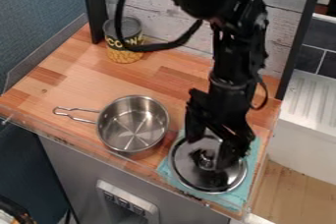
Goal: Move the cover to the left side of the table
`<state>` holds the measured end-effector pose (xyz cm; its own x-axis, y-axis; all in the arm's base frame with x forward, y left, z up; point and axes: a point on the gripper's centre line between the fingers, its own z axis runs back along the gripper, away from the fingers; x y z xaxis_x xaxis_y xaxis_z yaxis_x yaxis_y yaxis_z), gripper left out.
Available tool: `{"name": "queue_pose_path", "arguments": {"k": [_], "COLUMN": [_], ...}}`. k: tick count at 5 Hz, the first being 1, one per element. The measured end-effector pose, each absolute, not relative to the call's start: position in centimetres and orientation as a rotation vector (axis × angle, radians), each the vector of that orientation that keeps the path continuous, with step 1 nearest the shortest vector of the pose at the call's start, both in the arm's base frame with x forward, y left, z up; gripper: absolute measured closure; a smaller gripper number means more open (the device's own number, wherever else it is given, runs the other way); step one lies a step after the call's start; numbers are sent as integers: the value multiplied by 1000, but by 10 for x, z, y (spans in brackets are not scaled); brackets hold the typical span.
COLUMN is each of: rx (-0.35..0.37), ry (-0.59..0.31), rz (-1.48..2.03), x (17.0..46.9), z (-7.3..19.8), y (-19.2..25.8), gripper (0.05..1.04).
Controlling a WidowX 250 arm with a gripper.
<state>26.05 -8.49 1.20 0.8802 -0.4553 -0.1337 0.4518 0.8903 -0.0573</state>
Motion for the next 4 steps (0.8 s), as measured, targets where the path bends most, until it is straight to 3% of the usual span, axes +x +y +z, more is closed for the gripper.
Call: {"name": "queue_pose_path", "arguments": {"k": [2, 3, 4], "rx": [-6, -11, -46], "ry": [165, 170, 117], "rz": [-462, -470, -455], "x": [261, 260, 268], "z": [6, 8, 32], "y": [-83, -84, -81], "gripper": [712, 802, 803]}}
